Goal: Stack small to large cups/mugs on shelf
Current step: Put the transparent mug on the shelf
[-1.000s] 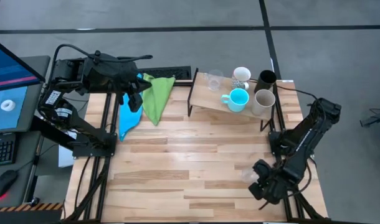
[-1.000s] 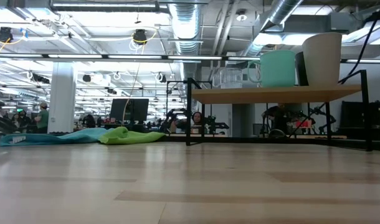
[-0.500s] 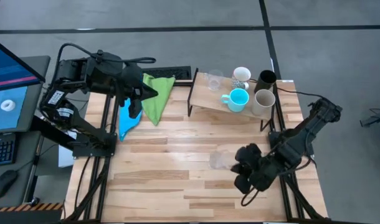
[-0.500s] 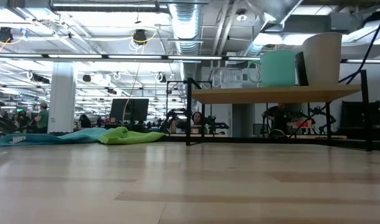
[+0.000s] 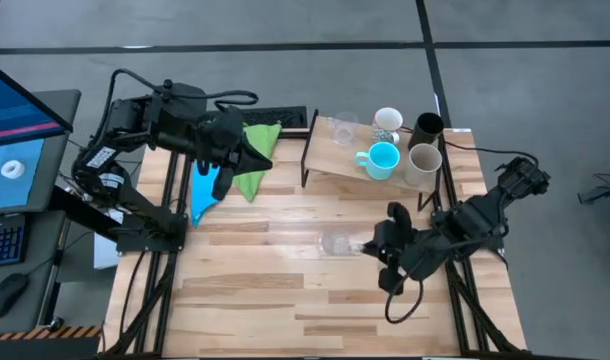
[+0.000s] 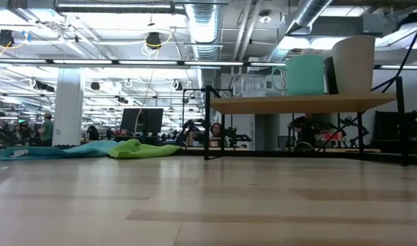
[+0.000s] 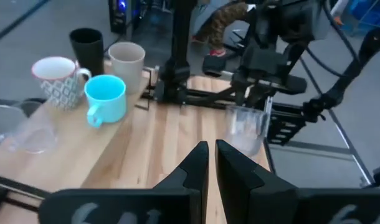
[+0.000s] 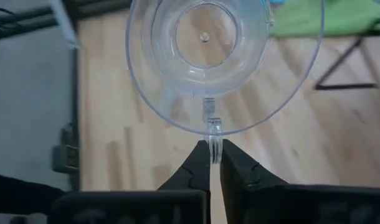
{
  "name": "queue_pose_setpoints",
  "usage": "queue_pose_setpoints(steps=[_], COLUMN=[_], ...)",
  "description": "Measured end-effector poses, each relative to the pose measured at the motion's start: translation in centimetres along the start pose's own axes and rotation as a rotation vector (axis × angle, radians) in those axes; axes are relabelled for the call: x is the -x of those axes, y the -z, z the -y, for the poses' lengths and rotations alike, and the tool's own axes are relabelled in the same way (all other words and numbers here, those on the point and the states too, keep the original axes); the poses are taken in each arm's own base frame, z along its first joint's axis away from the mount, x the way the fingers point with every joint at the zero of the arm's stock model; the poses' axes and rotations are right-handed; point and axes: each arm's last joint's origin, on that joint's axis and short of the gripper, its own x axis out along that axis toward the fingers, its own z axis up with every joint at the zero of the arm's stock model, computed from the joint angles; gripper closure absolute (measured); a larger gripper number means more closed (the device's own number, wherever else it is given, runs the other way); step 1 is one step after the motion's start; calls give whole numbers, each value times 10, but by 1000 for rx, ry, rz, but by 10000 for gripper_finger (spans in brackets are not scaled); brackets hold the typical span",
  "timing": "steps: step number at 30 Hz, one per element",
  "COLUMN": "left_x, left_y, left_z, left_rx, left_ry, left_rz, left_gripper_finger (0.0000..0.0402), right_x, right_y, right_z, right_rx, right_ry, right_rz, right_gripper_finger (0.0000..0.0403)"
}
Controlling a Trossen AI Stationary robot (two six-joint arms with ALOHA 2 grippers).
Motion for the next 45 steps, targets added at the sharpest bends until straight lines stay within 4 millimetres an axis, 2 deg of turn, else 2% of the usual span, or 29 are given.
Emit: queue_pose_setpoints(steps=[6,10,14,18,23,30,33,36,42,45], left_x=[-17,-42,-76,-106,-131,-145,-147,-147,-145,-152], left_y=[2,5,12,17,18,23,26,32,38,37], left_z=[-2,-4,-11,-20,-28,-39,-36,-35,-27,-23], left_rx=[-10,-6,40,70,83,-37,-137,-148,-161,-173], left_ry=[-89,-79,-113,-117,-31,36,73,127,213,233], left_rz=[-42,-107,-200,-264,-281,-333,-358,-415,-468,-449], left_gripper_finger=[367,321,265,226,212,212,212,206,148,114], right_x=[-5,-13,-22,-31,-50,-67,-68,-67,-57,-54], right_y=[-2,-10,-21,-27,-28,-26,-27,-25,-31,-31], right_z=[23,45,60,68,66,58,55,53,47,46], right_rx=[40,55,86,126,182,219,217,228,221,230], right_ry=[118,195,233,231,217,200,180,163,122,110], right_rz=[-89,-122,-114,-132,-178,-226,-213,-223,-129,-113], right_gripper_finger=[371,370,373,369,371,367,367,370,368,367])
